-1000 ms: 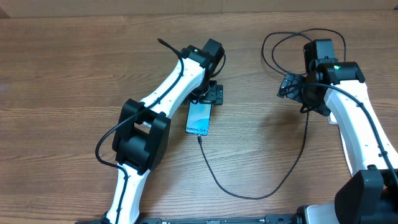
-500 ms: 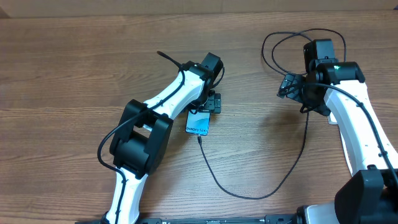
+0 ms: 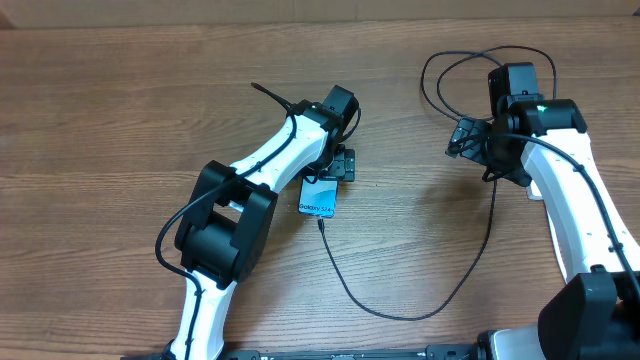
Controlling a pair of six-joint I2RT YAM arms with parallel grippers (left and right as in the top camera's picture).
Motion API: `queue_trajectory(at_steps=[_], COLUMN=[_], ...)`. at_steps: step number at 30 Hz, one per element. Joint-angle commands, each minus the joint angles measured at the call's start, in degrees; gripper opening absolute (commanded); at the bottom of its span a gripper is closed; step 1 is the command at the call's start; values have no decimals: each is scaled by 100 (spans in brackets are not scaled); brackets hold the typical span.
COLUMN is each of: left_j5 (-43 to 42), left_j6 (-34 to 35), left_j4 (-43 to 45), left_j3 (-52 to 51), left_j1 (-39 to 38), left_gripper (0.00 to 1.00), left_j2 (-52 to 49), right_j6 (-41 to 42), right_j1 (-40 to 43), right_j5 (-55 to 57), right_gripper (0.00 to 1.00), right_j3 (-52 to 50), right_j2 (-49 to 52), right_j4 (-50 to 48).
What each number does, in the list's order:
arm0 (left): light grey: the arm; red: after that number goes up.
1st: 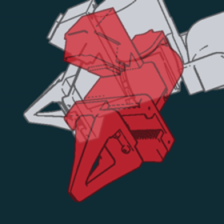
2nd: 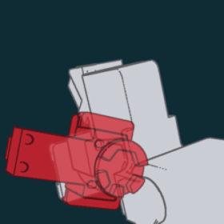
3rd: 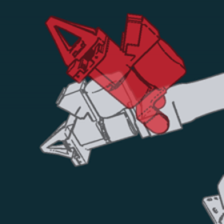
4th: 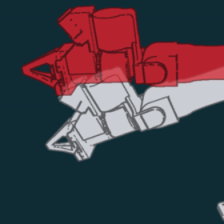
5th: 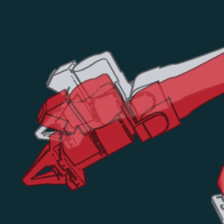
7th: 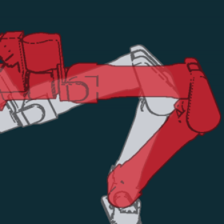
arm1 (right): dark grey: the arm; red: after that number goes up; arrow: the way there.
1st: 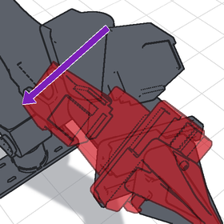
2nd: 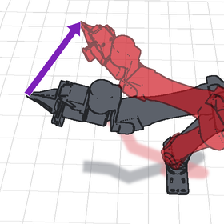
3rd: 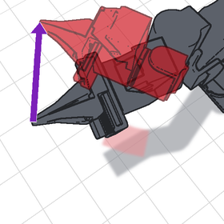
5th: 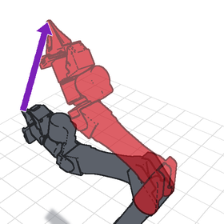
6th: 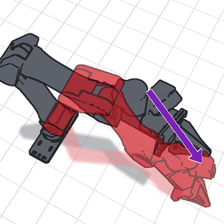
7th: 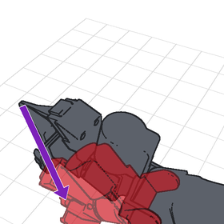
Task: Plug charger to phone and switch on socket
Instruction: 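Lower the left gripper onto the phone's top edge and close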
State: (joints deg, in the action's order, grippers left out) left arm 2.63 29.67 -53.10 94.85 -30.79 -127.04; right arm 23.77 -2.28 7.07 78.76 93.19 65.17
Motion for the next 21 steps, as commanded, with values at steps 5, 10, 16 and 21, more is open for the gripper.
queue_trajectory(at_steps=[5,10,16,21], left_j5=[247,247,177,92], left_j6=[37,85,273,-22], left_j4=[-177,-313,-337,-431], left_j3=[-219,-219,-219,-219], left_j1=[-20,90,278,251], left_gripper=[99,99,99,100], left_j2=[-208,-208,-208,-208], right_j6=[26,26,26,26], right_j1=[-22,-22,-22,-22], right_j5=[83,83,83,83], right_gripper=[100,100,100,100], right_j3=[107,107,107,107], right_j2=[17,17,17,17], right_j4=[-39,-37,-37,-37])
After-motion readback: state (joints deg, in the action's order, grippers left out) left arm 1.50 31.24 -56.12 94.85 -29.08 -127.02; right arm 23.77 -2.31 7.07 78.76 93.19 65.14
